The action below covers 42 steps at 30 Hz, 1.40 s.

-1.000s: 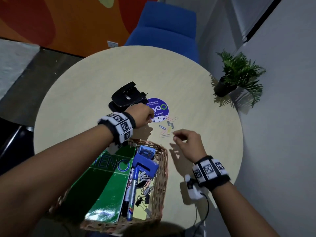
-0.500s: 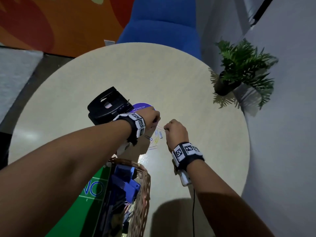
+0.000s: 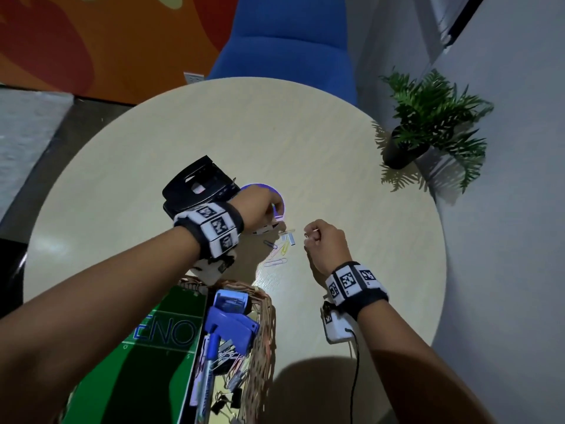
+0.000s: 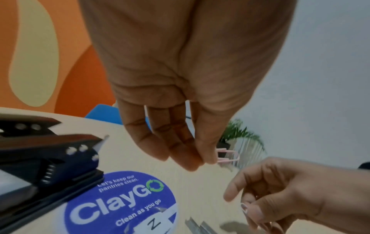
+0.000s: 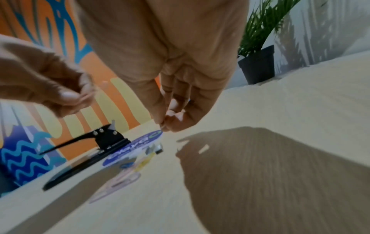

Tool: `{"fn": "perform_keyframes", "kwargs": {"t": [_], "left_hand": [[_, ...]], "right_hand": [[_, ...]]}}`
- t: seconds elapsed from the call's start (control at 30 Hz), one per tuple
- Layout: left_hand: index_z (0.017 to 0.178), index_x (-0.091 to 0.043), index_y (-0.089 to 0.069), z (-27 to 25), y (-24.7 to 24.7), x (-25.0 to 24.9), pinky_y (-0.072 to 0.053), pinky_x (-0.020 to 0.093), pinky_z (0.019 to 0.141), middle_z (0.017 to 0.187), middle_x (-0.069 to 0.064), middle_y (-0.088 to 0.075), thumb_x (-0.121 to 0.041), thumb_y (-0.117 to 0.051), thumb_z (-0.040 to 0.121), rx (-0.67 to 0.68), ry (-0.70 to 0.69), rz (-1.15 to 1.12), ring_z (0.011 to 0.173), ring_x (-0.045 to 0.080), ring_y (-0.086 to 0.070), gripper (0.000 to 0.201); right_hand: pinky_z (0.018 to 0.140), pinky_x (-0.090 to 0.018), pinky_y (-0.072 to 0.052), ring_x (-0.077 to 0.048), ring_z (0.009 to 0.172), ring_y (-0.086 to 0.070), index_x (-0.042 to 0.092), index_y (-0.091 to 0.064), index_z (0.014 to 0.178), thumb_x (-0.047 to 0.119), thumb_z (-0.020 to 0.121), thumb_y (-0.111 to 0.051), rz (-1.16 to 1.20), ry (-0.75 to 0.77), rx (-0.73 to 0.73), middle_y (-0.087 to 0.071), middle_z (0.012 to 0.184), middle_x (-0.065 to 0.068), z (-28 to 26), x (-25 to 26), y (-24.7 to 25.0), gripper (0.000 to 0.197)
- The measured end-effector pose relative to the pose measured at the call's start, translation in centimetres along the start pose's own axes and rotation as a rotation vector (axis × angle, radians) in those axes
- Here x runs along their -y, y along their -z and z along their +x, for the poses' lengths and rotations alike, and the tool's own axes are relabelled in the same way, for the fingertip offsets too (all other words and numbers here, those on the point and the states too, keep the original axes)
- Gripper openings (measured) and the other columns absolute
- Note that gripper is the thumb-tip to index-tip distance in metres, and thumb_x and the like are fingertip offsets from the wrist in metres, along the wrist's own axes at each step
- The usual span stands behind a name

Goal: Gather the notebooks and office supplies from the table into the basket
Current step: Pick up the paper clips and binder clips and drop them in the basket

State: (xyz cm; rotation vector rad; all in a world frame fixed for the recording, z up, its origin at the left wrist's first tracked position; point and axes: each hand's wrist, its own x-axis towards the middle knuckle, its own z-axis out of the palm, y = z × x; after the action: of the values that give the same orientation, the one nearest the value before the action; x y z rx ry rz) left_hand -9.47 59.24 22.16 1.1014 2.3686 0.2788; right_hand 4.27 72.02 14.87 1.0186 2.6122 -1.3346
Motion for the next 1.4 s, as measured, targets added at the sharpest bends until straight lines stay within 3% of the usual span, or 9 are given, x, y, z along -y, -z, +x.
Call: {"fn": "perform_keyframes", "kwargs": {"t": [0.2,0.33,0.57,0.67,0.87,1.03,1.17,1.27,1.4], "left_hand": [[0.093,-0.013,-0.074,-10.0,1.2,2.8,-0.046,0.021,0.075,0.091,0.000,-0.075,-0.015,-0.066,0.087,-0.010,-0.030,-0.227,0.082,0.013,-0.065,0.010],[0.092,-0.019,-0.075,-15.4,-0.2,3.1,-0.050,0.022,0.077,0.089,-0.005,-0.075,-0.017,-0.064,0.088,0.129,-0.091,-0.272,0.083,0.010,-0.067,0.012],[0.109,-0.025,-0.070,-20.0,-3.9,4.2,-0.049,0.020,0.088,0.106,-0.011,-0.072,-0.027,-0.061,0.090,0.384,-0.162,-0.170,0.093,0.002,-0.064,0.021],[0.115,-0.025,-0.066,-20.3,-3.5,5.4,-0.049,0.023,0.088,0.110,-0.008,-0.071,-0.026,-0.058,0.092,0.304,-0.135,-0.133,0.096,0.007,-0.064,0.025],[0.110,-0.026,-0.066,-17.8,0.3,6.4,-0.052,0.030,0.083,0.101,-0.008,-0.072,-0.033,-0.060,0.089,0.058,-0.097,-0.068,0.090,0.010,-0.066,0.022],[0.110,-0.018,-0.065,-10.3,2.9,4.7,-0.047,0.026,0.081,0.105,-0.002,-0.071,-0.032,-0.063,0.088,0.019,-0.122,0.038,0.089,0.015,-0.064,0.026],[0.105,-0.014,-0.067,-3.7,2.3,2.8,-0.047,0.028,0.081,0.106,0.003,-0.071,-0.031,-0.063,0.087,0.121,-0.137,0.189,0.099,0.024,-0.064,0.025],[0.093,-0.012,-0.071,-0.8,1.0,2.1,-0.050,0.029,0.078,0.091,0.008,-0.071,-0.028,-0.063,0.085,0.195,-0.105,0.246,0.084,0.028,-0.062,0.019],[0.093,-0.012,-0.074,1.3,-0.7,1.9,-0.050,0.027,0.077,0.094,0.001,-0.075,-0.014,-0.069,0.077,0.285,-0.073,0.145,0.076,0.016,-0.060,0.016]], "right_hand": [[0.069,-0.034,-0.059,-0.025,0.075,-0.071,0.018,-0.069,0.084,0.004,0.085,-0.052,0.138,0.018,0.010,-0.067,0.075,-0.007,-5.0,1.4,1.0,0.022],[0.045,-0.013,-0.047,-0.006,0.046,-0.056,0.005,-0.069,0.089,-0.002,0.087,-0.055,0.198,0.038,0.078,-0.060,0.068,-0.010,-9.6,3.8,1.7,0.016],[0.072,-0.023,-0.054,-0.003,0.070,-0.063,0.015,-0.076,0.089,0.009,0.086,-0.063,0.054,0.178,0.244,-0.072,0.082,0.004,-15.9,5.4,-0.6,0.014],[0.075,-0.023,-0.053,-0.009,0.079,-0.066,0.017,-0.075,0.091,0.012,0.086,-0.063,0.038,0.208,0.270,-0.074,0.089,0.001,-18.1,6.3,-1.9,0.014],[0.081,-0.016,-0.050,-0.003,0.087,-0.065,0.019,-0.074,0.103,0.016,0.090,-0.061,-0.047,0.251,0.455,-0.074,0.096,0.007,-20.2,7.7,-2.7,0.018],[0.068,-0.021,-0.053,-0.014,0.072,-0.064,0.011,-0.074,0.094,0.002,0.087,-0.062,0.130,0.079,0.060,-0.070,0.083,-0.005,-13.3,6.2,0.5,0.017],[0.059,-0.015,-0.051,-0.016,0.064,-0.063,0.008,-0.073,0.093,0.001,0.085,-0.059,0.056,-0.062,-0.104,-0.070,0.083,-0.009,-6.9,4.2,0.9,0.017],[0.080,-0.033,-0.057,-0.025,0.085,-0.069,0.015,-0.071,0.100,0.008,0.083,-0.061,-0.067,-0.123,-0.102,-0.073,0.098,-0.011,-3.7,3.1,-0.5,0.022],[0.089,-0.036,-0.050,-0.028,0.109,-0.061,0.019,-0.058,0.123,0.013,0.085,-0.063,-0.353,-0.045,0.055,-0.065,0.119,-0.007,-1.7,2.7,-1.8,0.039]]}}
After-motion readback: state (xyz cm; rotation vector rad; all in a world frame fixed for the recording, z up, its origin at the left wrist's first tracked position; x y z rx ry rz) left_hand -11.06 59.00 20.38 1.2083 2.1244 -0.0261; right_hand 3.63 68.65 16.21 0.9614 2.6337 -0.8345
